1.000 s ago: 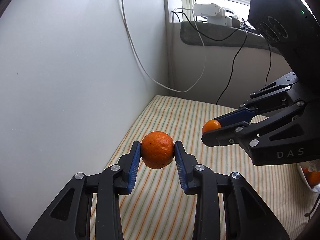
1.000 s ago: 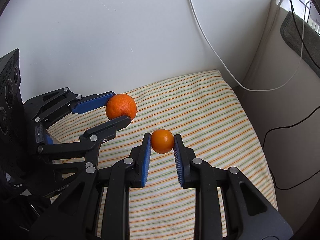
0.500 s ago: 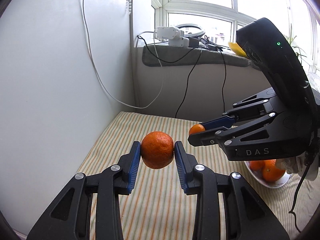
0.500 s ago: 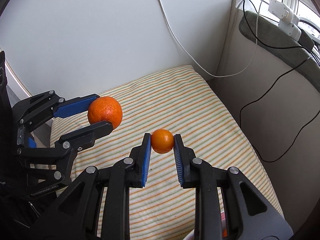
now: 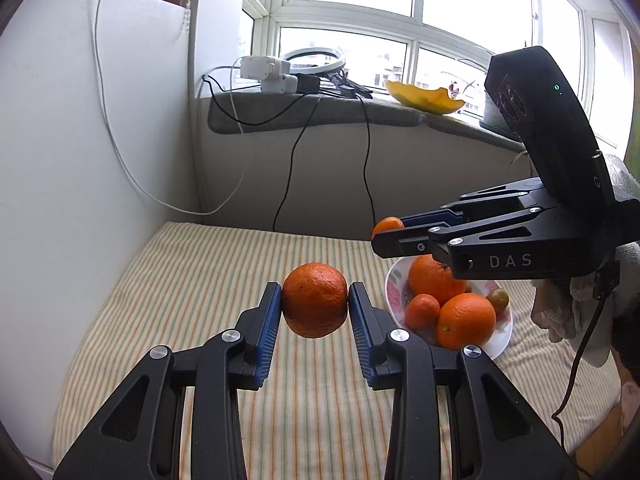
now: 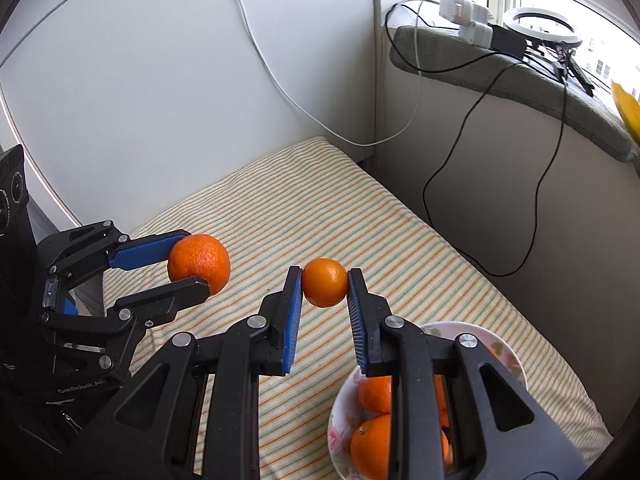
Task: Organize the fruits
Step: 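Lift both tangerines and carry them over the floral bowl with both grippers, then lower the tangerines into the bowl and open both grippers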
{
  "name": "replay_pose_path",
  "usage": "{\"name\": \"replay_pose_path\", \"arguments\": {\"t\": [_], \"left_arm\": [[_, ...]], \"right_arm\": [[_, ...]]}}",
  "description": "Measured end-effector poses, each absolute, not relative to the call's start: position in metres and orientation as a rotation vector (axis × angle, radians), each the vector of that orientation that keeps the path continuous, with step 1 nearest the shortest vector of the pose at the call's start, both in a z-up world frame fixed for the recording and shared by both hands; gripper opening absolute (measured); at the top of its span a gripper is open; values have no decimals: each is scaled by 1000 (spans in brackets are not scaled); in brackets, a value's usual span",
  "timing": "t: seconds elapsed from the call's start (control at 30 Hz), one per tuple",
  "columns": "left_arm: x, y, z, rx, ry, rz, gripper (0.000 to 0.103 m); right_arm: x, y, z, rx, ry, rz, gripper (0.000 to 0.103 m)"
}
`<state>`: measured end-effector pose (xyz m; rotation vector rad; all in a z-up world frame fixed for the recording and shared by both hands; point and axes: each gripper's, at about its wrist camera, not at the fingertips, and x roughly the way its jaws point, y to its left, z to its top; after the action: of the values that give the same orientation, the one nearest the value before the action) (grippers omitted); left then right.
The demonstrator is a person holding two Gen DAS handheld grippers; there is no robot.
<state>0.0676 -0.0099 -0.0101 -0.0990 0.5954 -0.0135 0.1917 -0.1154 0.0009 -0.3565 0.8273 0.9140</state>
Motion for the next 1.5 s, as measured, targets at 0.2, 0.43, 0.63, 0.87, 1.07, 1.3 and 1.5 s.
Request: {"name": "replay_pose_path", "arguments": {"t": [0.2,0.43,0.63,0.87,1.07,1.3,1.5], "left_arm": [[74,-40,-20,-105,620,-105,33],[82,-76,-21,-89,628,-200,33],[94,-105,-21,-80,636,-275,33],[115,-137,-24,-55,655,-345,33],[129,-146,-25,-54,668,-356,37],[124,-140,-17,-46,636,-329,43],[116,-130,-14,-57,630,-317,44]], "right_arm": [[195,-170,1,-284,813,820,23],[204,-229,-9,-217,821,701,23],[209,-258,-23,-204,851,644,23],[215,-272,-42,-192,893,625,23],[222,-279,-47,-178,900,616,25],[219,-284,-43,-163,876,608,46],[209,-297,-37,-134,861,593,47]]}}
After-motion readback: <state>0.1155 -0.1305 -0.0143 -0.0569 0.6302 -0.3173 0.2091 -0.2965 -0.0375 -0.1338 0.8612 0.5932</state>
